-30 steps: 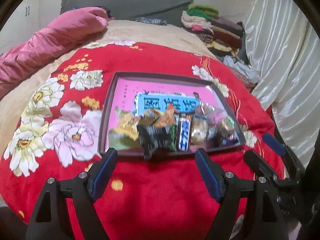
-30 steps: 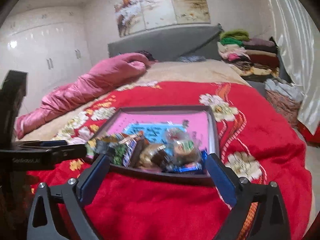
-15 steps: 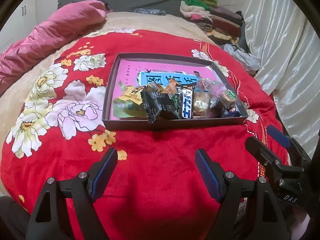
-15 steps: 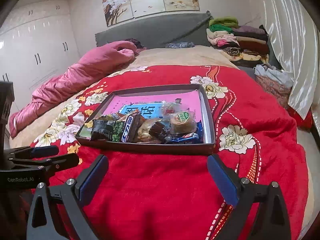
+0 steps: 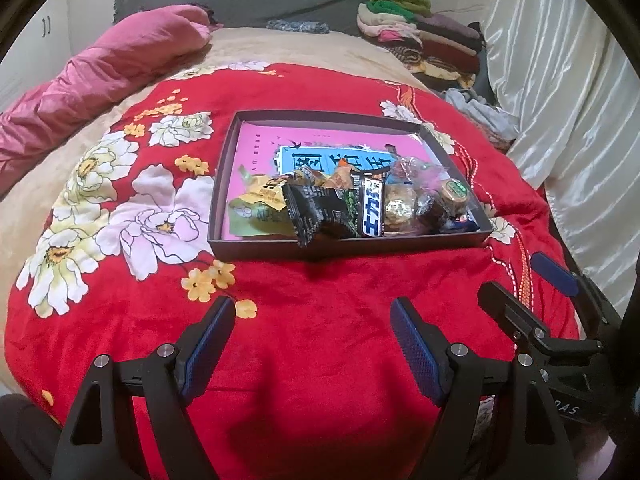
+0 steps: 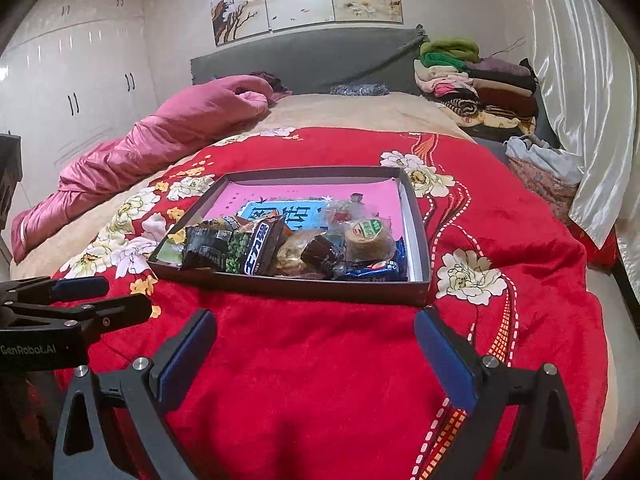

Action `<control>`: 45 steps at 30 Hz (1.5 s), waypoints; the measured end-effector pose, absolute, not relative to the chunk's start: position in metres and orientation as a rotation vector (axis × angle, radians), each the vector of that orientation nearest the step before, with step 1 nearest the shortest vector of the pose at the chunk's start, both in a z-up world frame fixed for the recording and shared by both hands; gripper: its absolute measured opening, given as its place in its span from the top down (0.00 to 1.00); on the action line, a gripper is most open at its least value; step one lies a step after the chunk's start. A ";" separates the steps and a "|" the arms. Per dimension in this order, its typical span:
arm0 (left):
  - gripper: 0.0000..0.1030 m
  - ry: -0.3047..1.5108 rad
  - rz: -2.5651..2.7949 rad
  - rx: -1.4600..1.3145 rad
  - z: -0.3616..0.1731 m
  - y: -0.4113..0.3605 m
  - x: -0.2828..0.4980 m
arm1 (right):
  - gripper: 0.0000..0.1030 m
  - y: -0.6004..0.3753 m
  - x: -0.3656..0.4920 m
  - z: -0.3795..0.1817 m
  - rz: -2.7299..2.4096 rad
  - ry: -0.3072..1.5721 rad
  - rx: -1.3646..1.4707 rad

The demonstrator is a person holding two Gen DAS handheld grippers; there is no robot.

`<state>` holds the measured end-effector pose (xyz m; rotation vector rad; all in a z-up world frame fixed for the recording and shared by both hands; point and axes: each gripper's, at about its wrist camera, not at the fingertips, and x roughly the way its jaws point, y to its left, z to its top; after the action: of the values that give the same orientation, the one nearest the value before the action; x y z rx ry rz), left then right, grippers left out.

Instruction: Organize snacks

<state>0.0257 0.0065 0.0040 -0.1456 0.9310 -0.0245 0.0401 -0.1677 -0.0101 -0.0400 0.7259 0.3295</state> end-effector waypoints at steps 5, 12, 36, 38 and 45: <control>0.21 0.935 -0.023 -0.149 0.005 0.010 0.025 | 0.03 -0.167 0.041 -0.013 0.325 0.729 -0.047; 0.21 0.932 -0.004 -0.148 0.007 0.011 0.024 | 0.03 -0.169 0.043 -0.014 0.316 0.737 -0.046; 0.21 0.947 0.042 -0.135 0.002 0.013 0.025 | 0.03 -0.171 0.044 -0.013 0.307 0.725 -0.056; 0.21 0.948 0.040 -0.132 0.002 0.013 0.025 | 0.03 -0.170 0.044 -0.013 0.307 0.725 -0.056; 0.21 0.906 0.033 -0.136 0.008 0.014 0.024 | 0.03 -0.168 0.045 -0.014 0.315 0.729 -0.070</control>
<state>0.0239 0.0145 0.0081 -0.1362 0.9056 0.0326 0.0448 -0.1676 -0.0138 -0.0702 0.7285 0.3146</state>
